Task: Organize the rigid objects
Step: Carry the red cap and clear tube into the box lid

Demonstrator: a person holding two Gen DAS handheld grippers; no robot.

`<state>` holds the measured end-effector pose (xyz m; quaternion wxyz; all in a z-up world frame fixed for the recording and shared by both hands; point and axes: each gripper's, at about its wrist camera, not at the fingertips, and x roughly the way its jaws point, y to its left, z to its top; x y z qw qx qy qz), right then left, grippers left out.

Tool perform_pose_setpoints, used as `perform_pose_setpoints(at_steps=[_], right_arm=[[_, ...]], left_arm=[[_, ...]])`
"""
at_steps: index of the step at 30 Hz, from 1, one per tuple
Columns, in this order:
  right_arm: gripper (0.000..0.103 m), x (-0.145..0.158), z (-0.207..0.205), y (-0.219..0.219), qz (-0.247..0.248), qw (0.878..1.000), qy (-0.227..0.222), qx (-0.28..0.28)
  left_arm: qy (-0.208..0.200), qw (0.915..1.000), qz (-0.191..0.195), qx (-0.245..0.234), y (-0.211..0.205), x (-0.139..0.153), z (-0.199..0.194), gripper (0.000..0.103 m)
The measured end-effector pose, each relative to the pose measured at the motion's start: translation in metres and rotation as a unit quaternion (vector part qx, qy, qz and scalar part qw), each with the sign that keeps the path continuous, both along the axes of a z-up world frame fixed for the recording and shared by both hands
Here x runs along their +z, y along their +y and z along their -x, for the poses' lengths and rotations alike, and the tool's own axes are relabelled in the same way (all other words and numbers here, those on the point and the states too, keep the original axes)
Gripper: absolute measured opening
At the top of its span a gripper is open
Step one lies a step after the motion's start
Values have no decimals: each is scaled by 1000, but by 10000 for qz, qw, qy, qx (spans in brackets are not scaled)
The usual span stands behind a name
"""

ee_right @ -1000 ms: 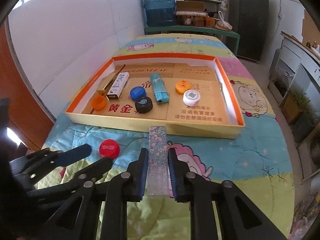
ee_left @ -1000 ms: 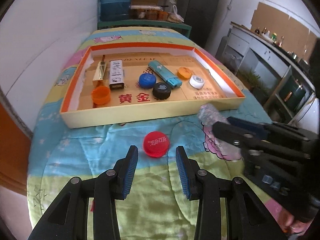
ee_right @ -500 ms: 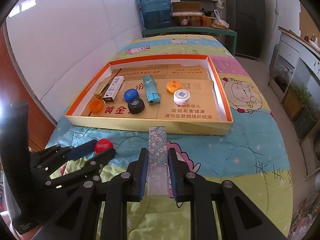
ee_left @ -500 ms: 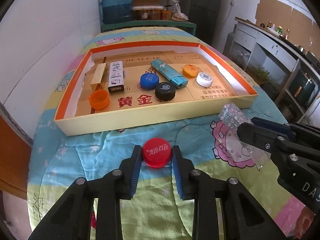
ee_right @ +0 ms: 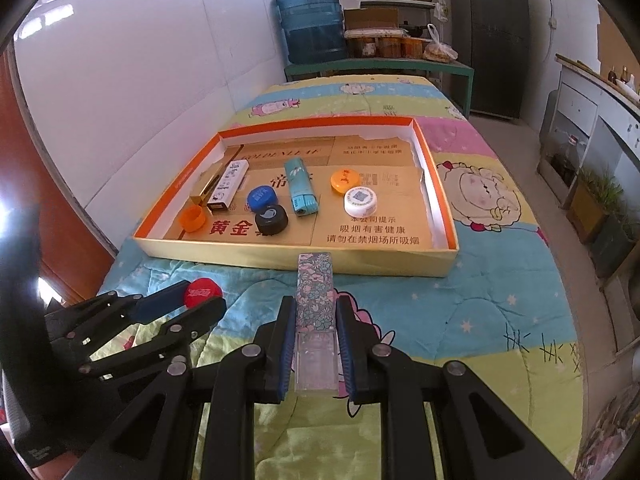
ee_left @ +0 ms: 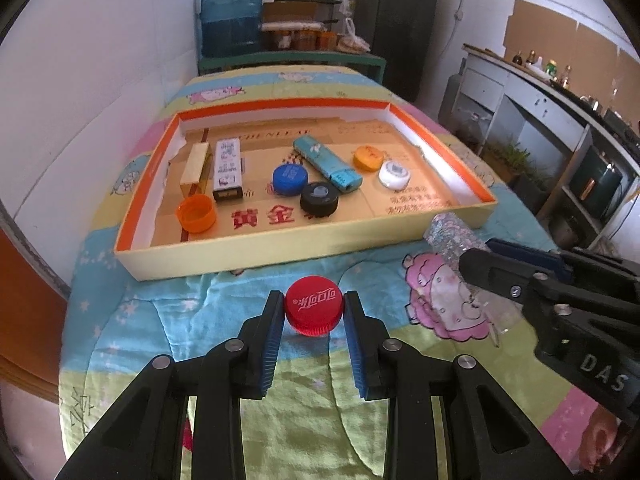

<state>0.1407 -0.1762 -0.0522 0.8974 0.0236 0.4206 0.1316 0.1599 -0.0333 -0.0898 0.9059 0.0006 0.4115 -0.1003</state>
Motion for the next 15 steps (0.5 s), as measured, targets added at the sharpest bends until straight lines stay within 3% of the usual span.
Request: perform_pose_setpoints(at_steps=[15], right_arm=[[20,27,-2,-5,-78,9995,-303,79]], left_arm=[[-418,9986,324,-38,10,52,4,31]])
